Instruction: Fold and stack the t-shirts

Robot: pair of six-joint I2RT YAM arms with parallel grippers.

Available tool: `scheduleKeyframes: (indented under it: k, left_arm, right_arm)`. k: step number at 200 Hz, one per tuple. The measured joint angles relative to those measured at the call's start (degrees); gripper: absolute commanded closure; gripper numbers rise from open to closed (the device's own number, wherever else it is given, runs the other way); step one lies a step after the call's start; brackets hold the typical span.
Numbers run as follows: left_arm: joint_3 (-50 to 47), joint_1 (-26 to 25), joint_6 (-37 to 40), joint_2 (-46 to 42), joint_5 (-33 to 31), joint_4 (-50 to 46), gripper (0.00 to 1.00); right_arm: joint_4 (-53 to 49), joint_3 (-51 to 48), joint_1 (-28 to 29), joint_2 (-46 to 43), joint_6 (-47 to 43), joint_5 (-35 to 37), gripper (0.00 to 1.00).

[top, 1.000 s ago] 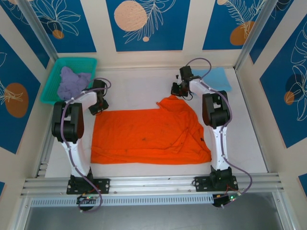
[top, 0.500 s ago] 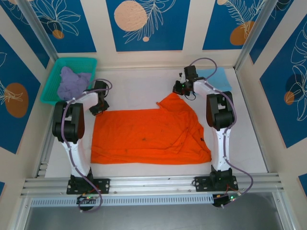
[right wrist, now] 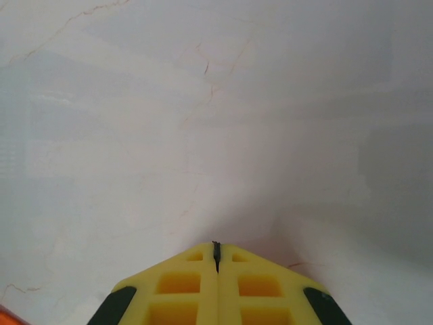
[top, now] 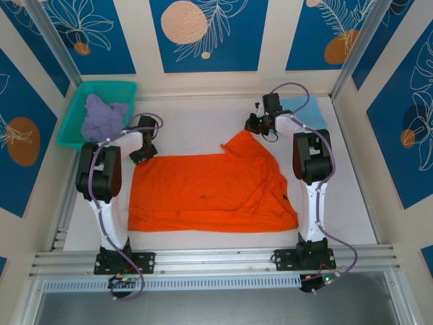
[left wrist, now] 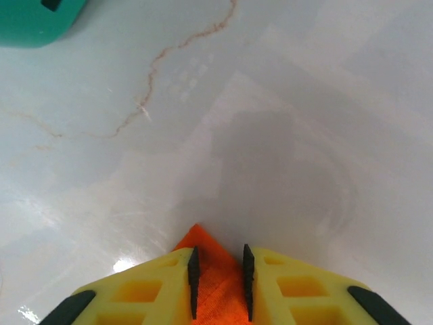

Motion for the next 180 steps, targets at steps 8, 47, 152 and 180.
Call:
scheduleKeyframes:
  k: [8,47,152,180]
  left_arm:
    - [0.00,-0.13,-0.20,0.09,-0.15,0.09,0.83]
    - [0.66,-0.68,-0.17,0.24,-1.27,-1.20,0.93]
    - [-2.97,-2.58,2.43,-11.02,-5.55,-1.68,1.00]
    - [-10.95,-3.43,2.86,-19.76,-6.95,2.43,1.00]
  right_arm:
    - [0.24,-0.11,-0.04,0.00,0.17,-0.04,1.00]
    - [0.90,-0.72,-0.17,-0.74,0.42,-0.70,1.00]
    - [2.99,-10.32,-0.17,-14.27,1.03,-1.73,1.00]
    - [3.61,-18.05,0.07,-21.94,1.70,-2.21,1.00]
